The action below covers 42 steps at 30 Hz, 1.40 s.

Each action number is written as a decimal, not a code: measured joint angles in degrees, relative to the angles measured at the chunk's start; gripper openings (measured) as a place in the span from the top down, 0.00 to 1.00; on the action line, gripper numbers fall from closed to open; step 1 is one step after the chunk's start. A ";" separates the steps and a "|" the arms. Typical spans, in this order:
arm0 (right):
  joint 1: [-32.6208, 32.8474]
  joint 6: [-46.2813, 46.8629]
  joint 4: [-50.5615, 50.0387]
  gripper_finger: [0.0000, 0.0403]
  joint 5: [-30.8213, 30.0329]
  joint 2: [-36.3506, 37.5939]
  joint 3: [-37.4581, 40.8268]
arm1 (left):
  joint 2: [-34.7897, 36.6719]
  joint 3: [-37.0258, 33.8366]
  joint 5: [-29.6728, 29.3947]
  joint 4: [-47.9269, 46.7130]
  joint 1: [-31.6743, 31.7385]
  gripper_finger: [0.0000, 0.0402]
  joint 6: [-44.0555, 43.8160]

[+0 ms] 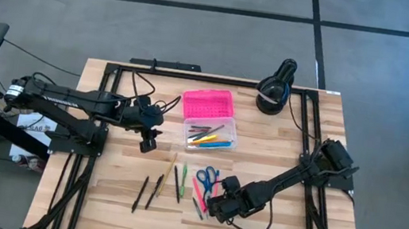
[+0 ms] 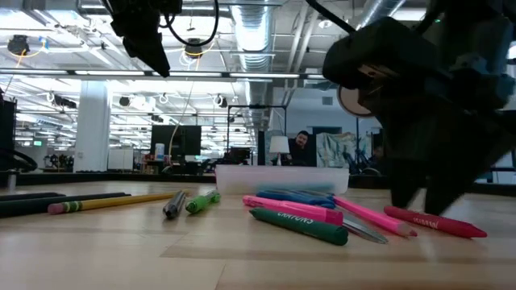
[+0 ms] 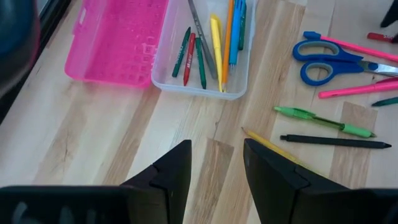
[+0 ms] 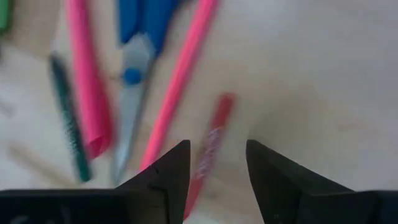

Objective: Pick & place school supplies into a supply box
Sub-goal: Put the red crayon into the pink supply box

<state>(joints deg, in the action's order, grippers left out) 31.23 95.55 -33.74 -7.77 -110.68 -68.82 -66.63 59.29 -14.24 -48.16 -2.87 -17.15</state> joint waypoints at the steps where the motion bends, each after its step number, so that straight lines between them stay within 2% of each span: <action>1: 0.02 0.00 0.93 0.64 0.78 -0.30 -0.16 | 0.00 0.02 0.00 0.03 0.02 0.65 0.00; 11: 0.15 0.90 -1.35 0.69 4.66 -0.32 -0.22 | -0.02 0.06 -0.05 0.04 0.02 0.65 0.00; 20: 0.14 -1.16 -6.39 0.80 7.59 -0.28 -0.30 | -0.02 0.05 -0.08 0.04 0.02 0.65 -0.02; 34: 0.17 -4.05 -8.21 0.98 7.89 -0.23 -0.23 | -0.02 0.06 -0.09 0.04 0.00 0.65 -1.98; 42: 0.17 -4.68 -8.34 0.98 7.87 -0.24 -0.21 | -0.02 0.06 -0.07 0.04 0.02 0.65 -3.17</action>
<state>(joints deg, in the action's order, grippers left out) 31.40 90.86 -42.09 0.10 -110.92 -69.04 -66.65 59.35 -14.31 -48.12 -2.85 -20.32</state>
